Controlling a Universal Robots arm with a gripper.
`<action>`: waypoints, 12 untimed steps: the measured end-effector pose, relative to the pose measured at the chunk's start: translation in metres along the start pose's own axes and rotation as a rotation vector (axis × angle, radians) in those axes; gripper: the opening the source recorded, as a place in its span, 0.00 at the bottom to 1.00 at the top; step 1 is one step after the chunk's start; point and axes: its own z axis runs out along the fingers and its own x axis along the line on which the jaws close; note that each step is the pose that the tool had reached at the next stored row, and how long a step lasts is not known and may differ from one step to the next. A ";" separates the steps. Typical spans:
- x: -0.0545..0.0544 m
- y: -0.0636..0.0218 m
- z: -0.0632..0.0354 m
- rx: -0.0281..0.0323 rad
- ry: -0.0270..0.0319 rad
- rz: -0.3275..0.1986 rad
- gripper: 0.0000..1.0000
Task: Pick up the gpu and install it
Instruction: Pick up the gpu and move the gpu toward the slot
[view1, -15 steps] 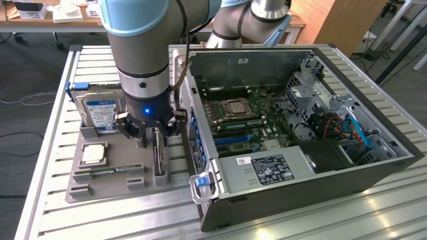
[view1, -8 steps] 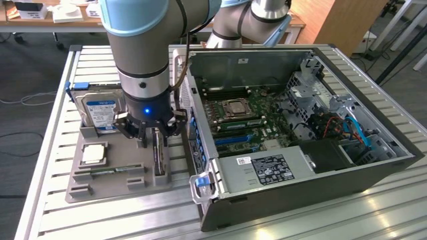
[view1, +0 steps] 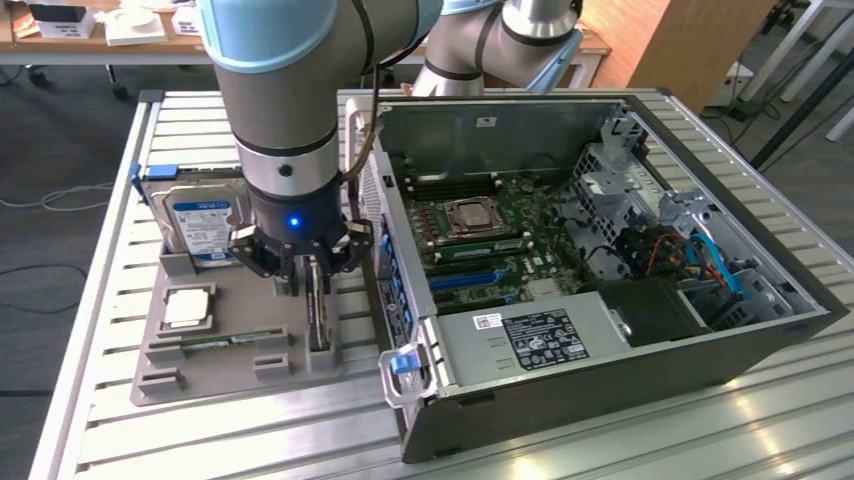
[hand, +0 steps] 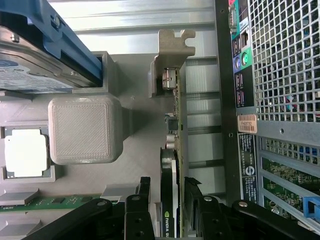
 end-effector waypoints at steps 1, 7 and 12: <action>0.000 0.0000 0.0000 -0.0001 0.0000 0.000 0.41; 0.000 0.0000 0.0010 0.0000 0.0000 0.000 0.41; 0.000 -0.0001 0.0025 -0.0001 0.0000 0.000 0.41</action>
